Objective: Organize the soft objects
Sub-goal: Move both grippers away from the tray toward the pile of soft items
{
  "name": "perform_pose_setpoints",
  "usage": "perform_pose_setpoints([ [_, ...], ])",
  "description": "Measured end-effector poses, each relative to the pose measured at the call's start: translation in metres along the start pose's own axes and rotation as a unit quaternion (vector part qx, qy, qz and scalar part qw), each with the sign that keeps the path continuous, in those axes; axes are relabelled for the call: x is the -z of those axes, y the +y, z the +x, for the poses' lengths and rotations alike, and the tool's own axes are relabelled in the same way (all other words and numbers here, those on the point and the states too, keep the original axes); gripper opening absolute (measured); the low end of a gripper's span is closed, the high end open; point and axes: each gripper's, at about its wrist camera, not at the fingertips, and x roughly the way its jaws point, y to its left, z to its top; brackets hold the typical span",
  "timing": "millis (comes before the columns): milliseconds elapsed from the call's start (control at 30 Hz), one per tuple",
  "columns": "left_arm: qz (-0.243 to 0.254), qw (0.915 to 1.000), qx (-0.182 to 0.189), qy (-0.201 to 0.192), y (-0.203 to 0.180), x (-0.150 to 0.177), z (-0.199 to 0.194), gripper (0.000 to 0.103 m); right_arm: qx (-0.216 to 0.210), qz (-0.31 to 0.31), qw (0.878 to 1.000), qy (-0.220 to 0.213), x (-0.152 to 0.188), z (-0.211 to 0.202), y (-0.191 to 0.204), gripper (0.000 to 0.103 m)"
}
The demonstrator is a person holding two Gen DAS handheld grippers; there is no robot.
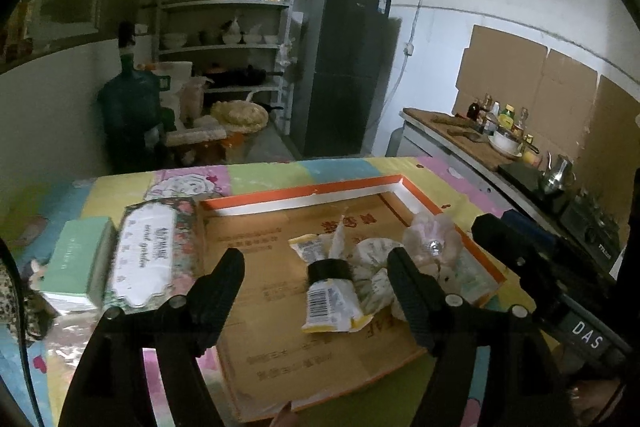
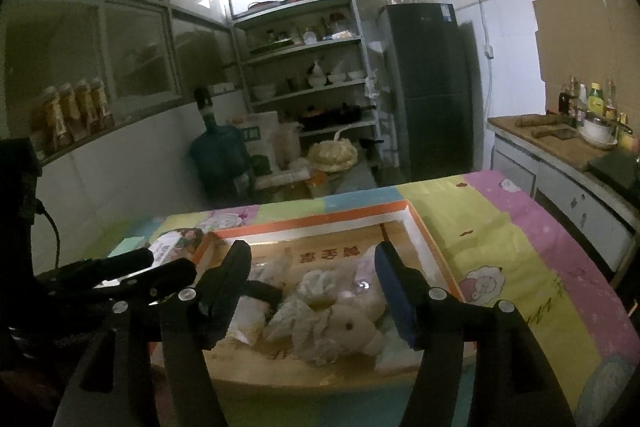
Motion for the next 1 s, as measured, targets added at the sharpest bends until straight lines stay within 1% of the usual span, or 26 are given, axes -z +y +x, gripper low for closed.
perform_pose_setpoints([
  [267,0.001,0.9993,-0.029,-0.024,0.023,0.005,-0.027,0.074,-0.008,-0.009,1.0,0.0,0.002,-0.007,0.032,0.067],
  [400,0.001,0.9982,-0.046,-0.038,0.037,0.008,-0.042,0.074,-0.016,-0.014,1.0,0.0,0.006,-0.009,0.055,0.067],
  [567,-0.003,0.9972,-0.059,-0.046,0.055,0.012,-0.056,0.074,-0.025,-0.022,0.999,0.0,0.007,-0.009,0.079,0.071],
  [833,-0.014,0.9954,-0.077,-0.055,0.089,0.02,-0.077,0.074,-0.037,-0.04,0.999,0.001,0.012,-0.013,0.119,0.072],
  [1000,-0.027,0.9928,-0.095,-0.067,0.115,0.027,-0.093,0.074,-0.04,-0.051,0.998,0.004,0.017,-0.013,0.14,0.072],
])
